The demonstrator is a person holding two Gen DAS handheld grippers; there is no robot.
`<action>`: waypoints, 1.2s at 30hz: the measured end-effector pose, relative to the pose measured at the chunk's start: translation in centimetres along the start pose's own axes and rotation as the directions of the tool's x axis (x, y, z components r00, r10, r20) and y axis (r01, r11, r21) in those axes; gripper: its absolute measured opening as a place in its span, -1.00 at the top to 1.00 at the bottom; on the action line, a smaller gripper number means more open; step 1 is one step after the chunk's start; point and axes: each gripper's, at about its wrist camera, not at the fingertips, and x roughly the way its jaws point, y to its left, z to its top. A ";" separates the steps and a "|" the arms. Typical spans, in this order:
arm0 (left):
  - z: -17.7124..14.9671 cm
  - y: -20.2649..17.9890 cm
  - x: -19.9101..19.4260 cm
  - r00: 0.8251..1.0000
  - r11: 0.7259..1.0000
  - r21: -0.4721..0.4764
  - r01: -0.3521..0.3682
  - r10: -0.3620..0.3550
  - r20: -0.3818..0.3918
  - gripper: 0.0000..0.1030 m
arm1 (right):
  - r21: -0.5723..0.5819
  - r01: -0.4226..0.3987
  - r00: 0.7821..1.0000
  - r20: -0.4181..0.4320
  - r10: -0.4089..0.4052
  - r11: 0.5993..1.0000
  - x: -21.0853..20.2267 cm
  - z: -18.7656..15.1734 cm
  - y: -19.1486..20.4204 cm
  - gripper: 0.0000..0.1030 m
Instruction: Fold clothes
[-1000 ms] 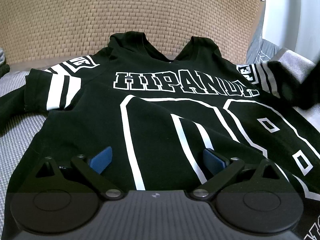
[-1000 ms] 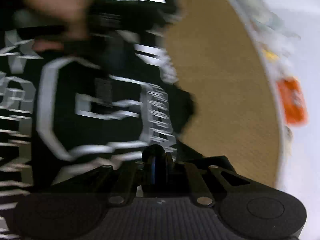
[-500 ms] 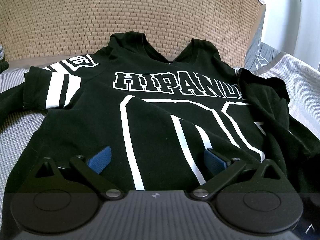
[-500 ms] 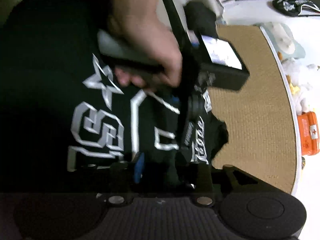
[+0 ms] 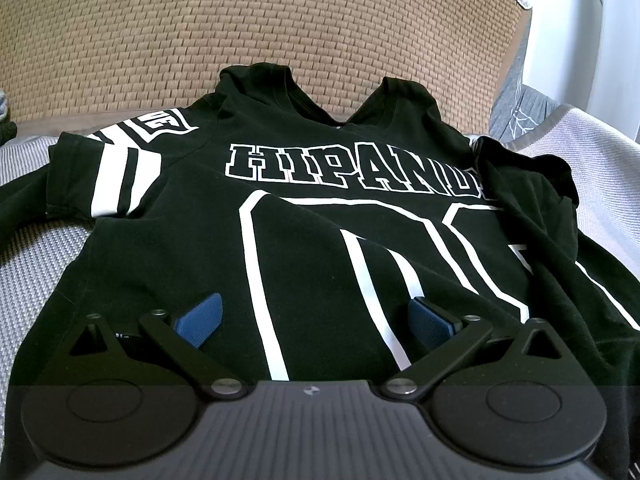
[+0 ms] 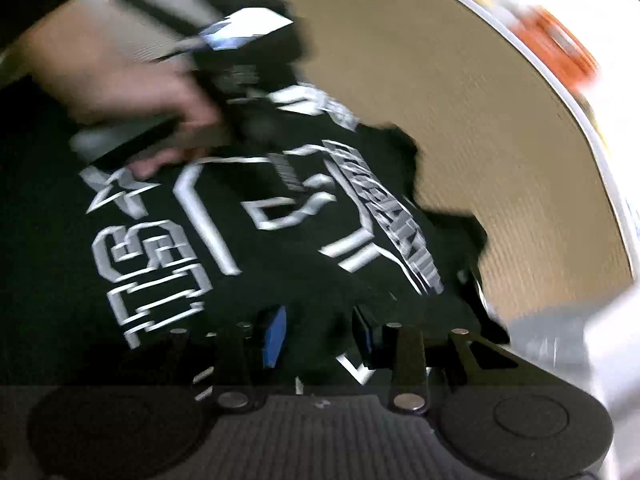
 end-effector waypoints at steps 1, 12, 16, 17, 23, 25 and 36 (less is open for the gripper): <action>0.0 0.0 0.0 1.000 1.000 0.001 -0.001 0.001 -0.003 -0.98 | 0.054 -0.013 1.000 -0.005 0.013 0.998 -0.5 -0.5 -0.3 0.24; 0.6 0.0 -1.9 0.998 0.998 0.031 -0.055 0.056 -0.031 -0.91 | 0.838 -0.074 0.984 -0.026 0.175 0.540 2.3 -3.4 -6.5 0.23; 2.1 0.8 -3.9 0.998 0.998 0.054 -0.039 0.042 -0.043 -0.91 | 0.949 -0.115 0.973 0.048 0.224 0.295 3.0 -4.6 -6.6 0.23; 2.7 1.0 -4.4 0.998 0.997 0.066 -0.026 0.029 -0.054 -0.90 | 0.954 -0.143 0.973 0.087 0.214 0.262 2.8 -4.6 -6.4 0.27; 6.1 1.7 -7.4 0.986 0.988 0.118 0.097 -0.080 -0.147 -0.92 | 0.957 -0.129 0.987 0.097 0.129 0.261 1.6 -2.3 -5.2 0.88; 6.7 1.6 -8.3 0.973 0.979 0.146 0.141 -0.110 -0.204 -0.92 | 0.908 -0.091 0.996 0.073 0.059 0.410 0.5 0.0 -4.4 0.89; 5.8 0.8 -11.1 0.934 0.952 0.010 0.307 -0.299 -0.194 -0.92 | 0.493 -0.038 0.999 0.041 0.021 0.869 1.7 8.2 4.7 0.90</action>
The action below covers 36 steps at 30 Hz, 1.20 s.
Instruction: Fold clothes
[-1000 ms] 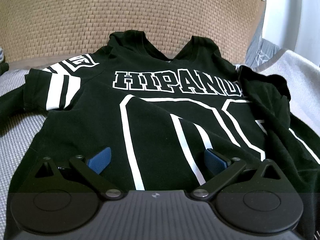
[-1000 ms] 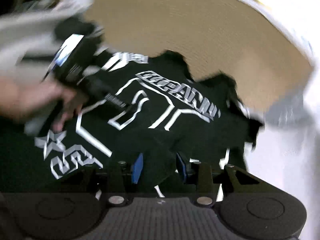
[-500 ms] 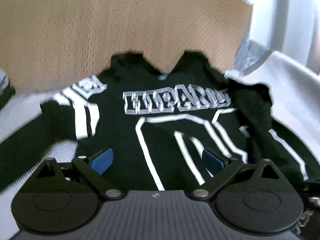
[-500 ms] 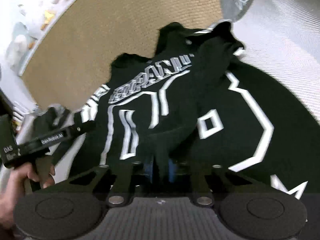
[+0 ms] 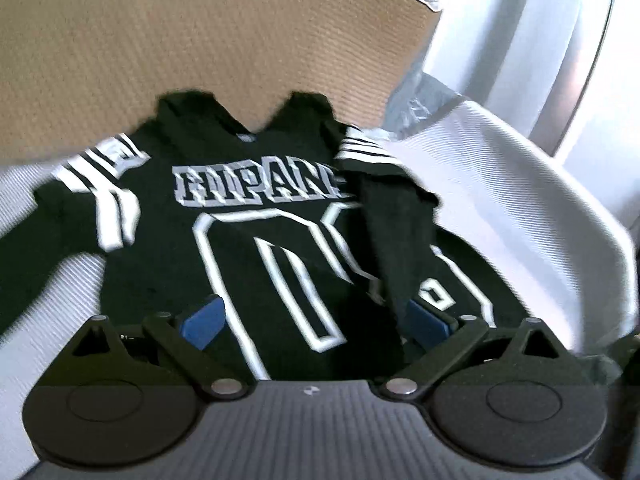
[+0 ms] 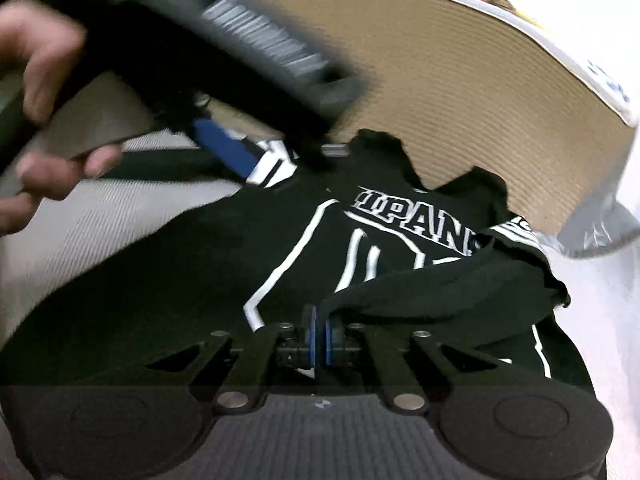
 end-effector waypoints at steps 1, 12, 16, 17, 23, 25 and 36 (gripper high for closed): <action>-0.2 -0.1 0.4 0.999 0.999 -0.018 0.027 -0.028 -0.017 -0.92 | -0.010 -0.005 1.000 -0.007 0.005 1.000 0.1 -0.1 0.4 0.90; -2.5 0.1 5.8 0.976 0.993 -0.085 0.088 -0.103 -0.194 -0.68 | -0.147 0.009 1.000 0.016 -0.007 0.989 -1.3 -1.6 3.2 0.90; -2.8 0.4 5.8 0.975 0.994 -0.087 0.073 -0.089 -0.203 -0.52 | -0.160 0.004 1.000 0.028 0.001 0.987 -2.3 -1.4 3.5 0.91; -2.9 0.5 5.8 0.974 0.993 -0.095 0.067 -0.086 -0.209 -0.38 | -0.162 -0.006 0.999 0.033 0.011 0.987 -2.6 -1.2 3.5 0.91; -3.0 1.3 5.1 0.964 0.997 -0.053 0.063 -0.074 -0.254 0.34 | -0.296 0.001 1.000 0.024 0.006 0.955 -3.7 -0.7 4.9 0.91; -3.0 1.3 4.6 0.964 0.997 -0.010 0.071 -0.071 -0.255 0.46 | -0.371 0.004 1.000 -0.001 -0.005 0.929 -3.7 -0.6 5.7 0.91; -2.9 0.5 2.6 0.916 0.960 0.258 0.107 0.006 -0.402 0.81 | -0.441 -0.101 0.993 0.009 0.117 0.892 -6.4 -0.4 6.5 0.91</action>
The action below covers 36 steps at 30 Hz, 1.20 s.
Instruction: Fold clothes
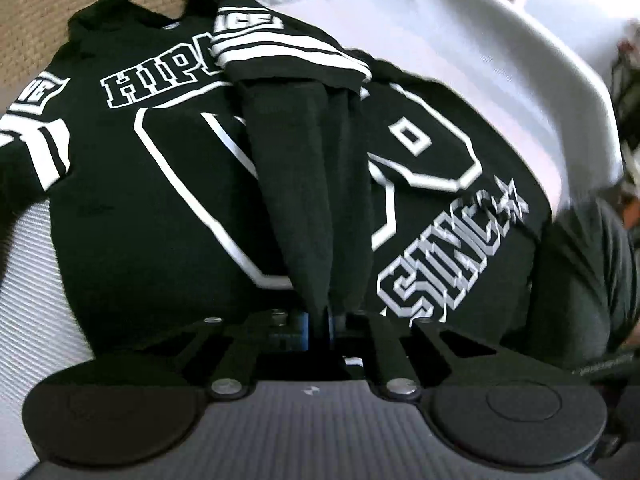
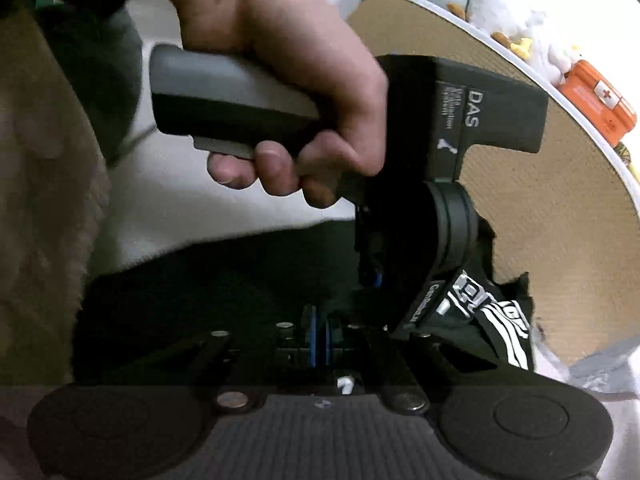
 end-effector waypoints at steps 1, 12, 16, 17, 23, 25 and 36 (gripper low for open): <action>-0.3 0.1 -0.2 1.000 1.000 0.008 -0.005 0.005 -0.008 0.82 | -0.010 -0.014 1.000 0.016 0.014 1.000 -0.5 0.3 0.8 0.90; -2.8 2.5 0.9 0.992 0.995 -0.037 -0.087 0.084 -0.090 0.88 | 0.173 -0.129 0.991 0.038 0.125 0.976 -1.1 -0.5 -1.4 0.34; -2.7 3.3 0.7 0.993 0.997 -0.065 -0.042 0.035 -0.116 0.87 | 0.264 -0.131 0.991 0.017 0.131 0.955 -0.3 -1.5 -3.0 0.25; -2.8 3.4 0.6 0.992 0.997 -0.054 -0.048 0.041 -0.119 0.86 | 0.267 -0.171 0.985 0.027 0.169 0.949 -0.1 -1.8 -3.0 0.25; -3.6 3.7 0.7 0.984 0.999 -0.023 -0.050 0.045 -0.174 0.81 | 0.201 -0.217 0.976 0.028 0.215 0.955 -0.5 -1.5 -1.9 0.17; -3.8 3.8 0.8 0.980 0.999 -0.014 -0.041 0.037 -0.197 0.79 | 0.172 -0.218 0.976 0.018 0.218 0.961 -0.3 -1.7 -1.3 0.17; -4.5 5.8 0.2 0.977 0.998 -0.048 -0.047 0.036 -0.209 0.57 | 0.181 -0.311 0.949 0.012 0.314 0.933 -1.2 -3.4 -2.2 0.04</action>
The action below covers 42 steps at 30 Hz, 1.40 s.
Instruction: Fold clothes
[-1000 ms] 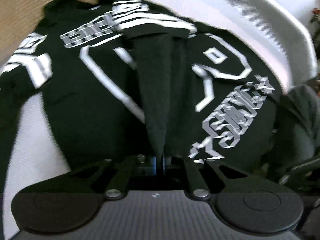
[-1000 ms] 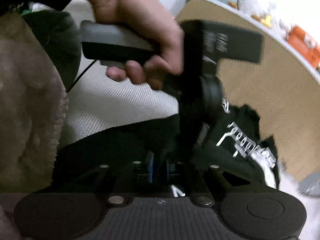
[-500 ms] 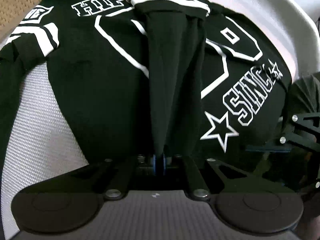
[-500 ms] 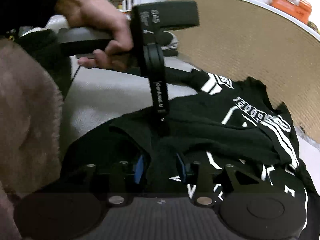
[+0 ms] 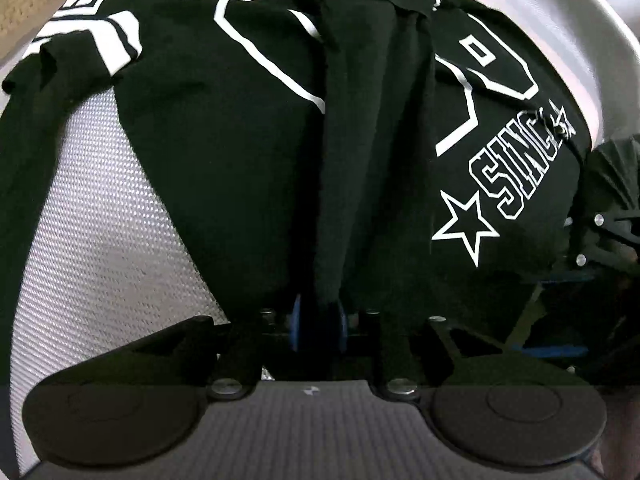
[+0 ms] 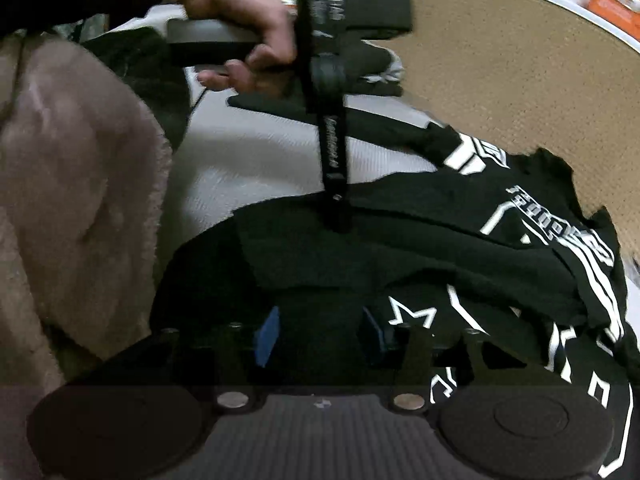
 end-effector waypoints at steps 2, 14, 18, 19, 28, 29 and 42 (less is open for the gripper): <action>0.0 0.1 -0.2 1.000 1.000 0.005 -0.008 0.008 0.001 0.57 | 0.039 -0.001 1.000 0.008 0.001 0.999 -0.2 -0.2 -0.7 0.03; 0.1 -0.2 0.2 0.999 0.998 0.054 -0.011 0.014 -0.047 0.57 | 0.341 0.102 0.988 0.073 -0.134 0.935 1.3 -1.0 -5.5 0.02; -0.1 0.2 0.0 0.998 0.998 0.053 -0.024 0.027 -0.057 0.44 | 0.317 0.075 0.989 0.099 -0.112 0.946 2.4 -0.3 -3.6 0.02; -0.2 0.2 0.0 0.998 0.998 0.056 -0.027 0.031 -0.059 0.44 | 0.308 0.069 0.988 0.108 -0.107 0.949 2.6 -0.2 -3.3 0.02; -0.3 -1.1 -0.1 0.999 0.994 0.103 -0.025 0.029 -0.045 0.35 | 0.613 0.106 0.972 0.102 -0.211 0.783 2.7 -1.3 -9.0 0.03; -0.1 -1.4 -0.1 0.999 0.995 0.103 -0.010 0.014 -0.045 0.35 | 0.667 0.108 0.969 0.096 -0.228 0.737 2.6 -1.8 -10.3 0.03; 3.2 -3.0 1.2 0.993 0.991 0.076 -0.112 0.110 0.034 0.35 | 0.861 -0.026 0.968 0.147 -0.201 0.508 6.3 -3.8 -15.4 0.31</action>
